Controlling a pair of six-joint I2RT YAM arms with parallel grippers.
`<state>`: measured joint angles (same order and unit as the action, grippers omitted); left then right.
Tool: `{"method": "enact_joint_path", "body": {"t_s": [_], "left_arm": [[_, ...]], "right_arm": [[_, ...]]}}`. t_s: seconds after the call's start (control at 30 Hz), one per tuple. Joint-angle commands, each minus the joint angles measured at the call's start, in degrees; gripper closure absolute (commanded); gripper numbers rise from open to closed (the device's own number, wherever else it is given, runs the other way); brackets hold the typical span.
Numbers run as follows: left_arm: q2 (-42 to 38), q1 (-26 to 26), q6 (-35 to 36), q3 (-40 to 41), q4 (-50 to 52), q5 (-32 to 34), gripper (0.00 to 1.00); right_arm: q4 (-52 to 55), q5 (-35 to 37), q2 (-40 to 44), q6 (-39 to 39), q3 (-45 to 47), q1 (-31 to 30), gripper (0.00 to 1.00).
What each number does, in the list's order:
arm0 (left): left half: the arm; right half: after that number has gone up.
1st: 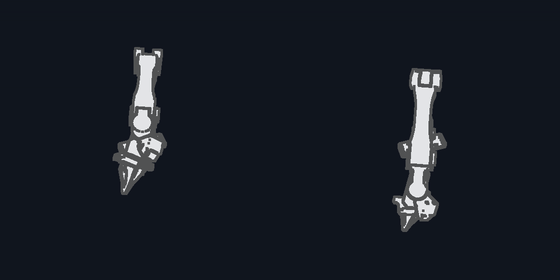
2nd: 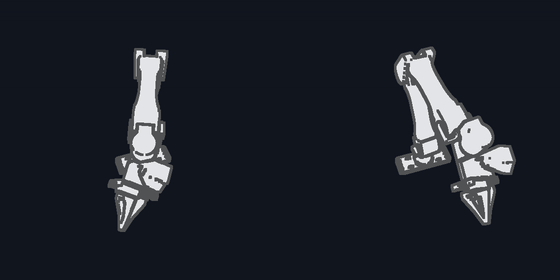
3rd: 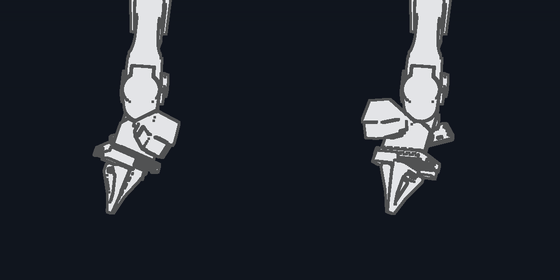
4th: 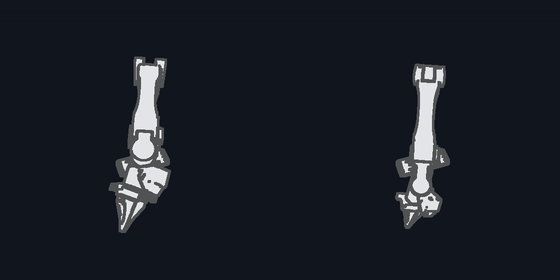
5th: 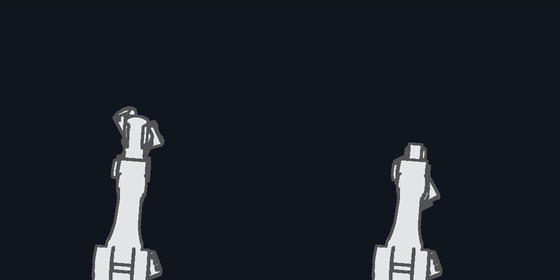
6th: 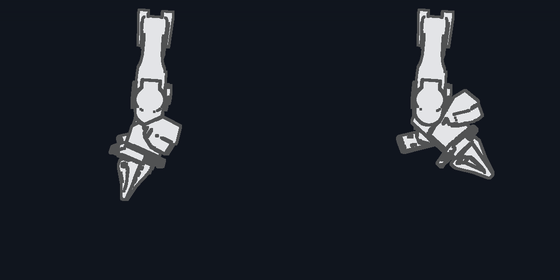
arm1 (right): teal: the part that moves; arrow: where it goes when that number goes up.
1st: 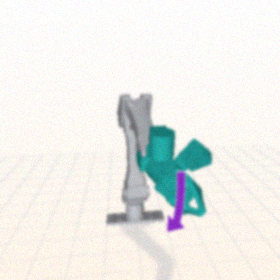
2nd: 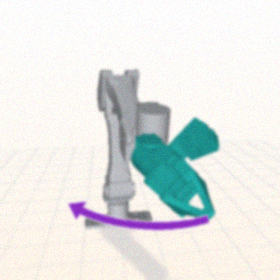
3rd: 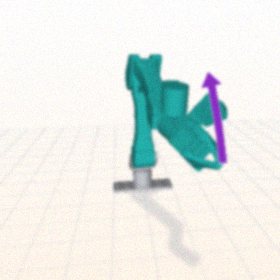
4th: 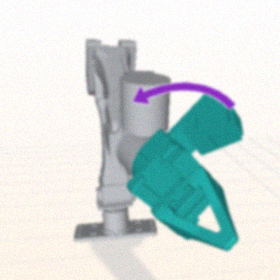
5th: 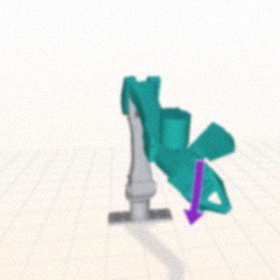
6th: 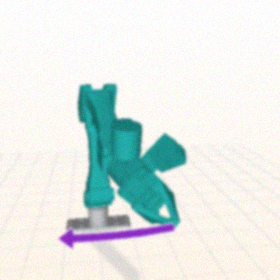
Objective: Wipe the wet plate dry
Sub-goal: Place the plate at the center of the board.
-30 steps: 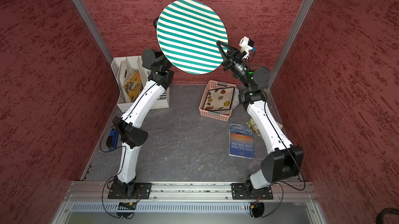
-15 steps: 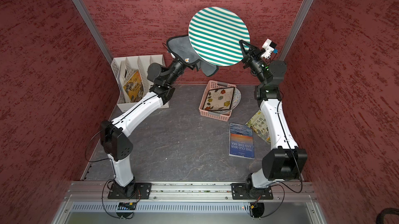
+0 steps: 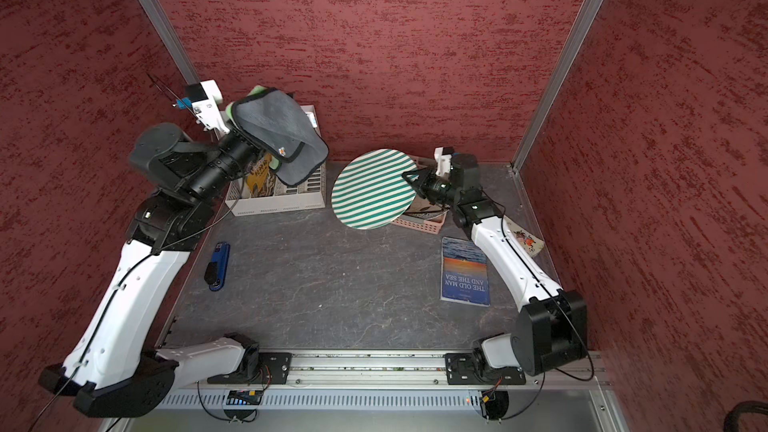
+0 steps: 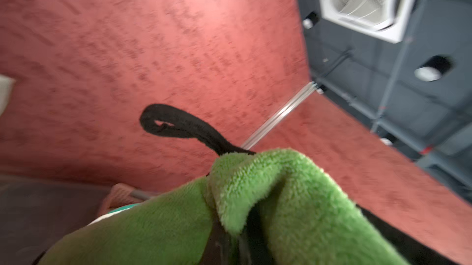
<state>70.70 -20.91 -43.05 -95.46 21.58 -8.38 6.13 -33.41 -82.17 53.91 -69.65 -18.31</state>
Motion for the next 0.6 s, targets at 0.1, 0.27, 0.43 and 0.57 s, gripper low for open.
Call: {"method": "enact_joint_path", "body": {"t_s": [0.1,0.27,0.43,0.57], "left_arm": [[1.8,0.0,10.6,6.9,15.2,6.8,1.0],[1.1,0.3,9.1,11.7,8.8,2.1,1.0],[1.7,0.2,7.6,12.6,7.5,1.0,1.0],[2.3,0.2,7.4,12.6,7.8,0.5,1.0]], "right_arm": [[0.8,-1.3,-9.3,-11.6,-4.2,-8.7,1.0],[1.6,-1.7,-15.5,-14.9,-4.2,-12.9,1.0],[1.2,0.0,-18.9,-19.1,-1.0,-13.6,1.0],[2.2,0.5,-21.8,-24.1,1.5,-13.5,1.0]]}}
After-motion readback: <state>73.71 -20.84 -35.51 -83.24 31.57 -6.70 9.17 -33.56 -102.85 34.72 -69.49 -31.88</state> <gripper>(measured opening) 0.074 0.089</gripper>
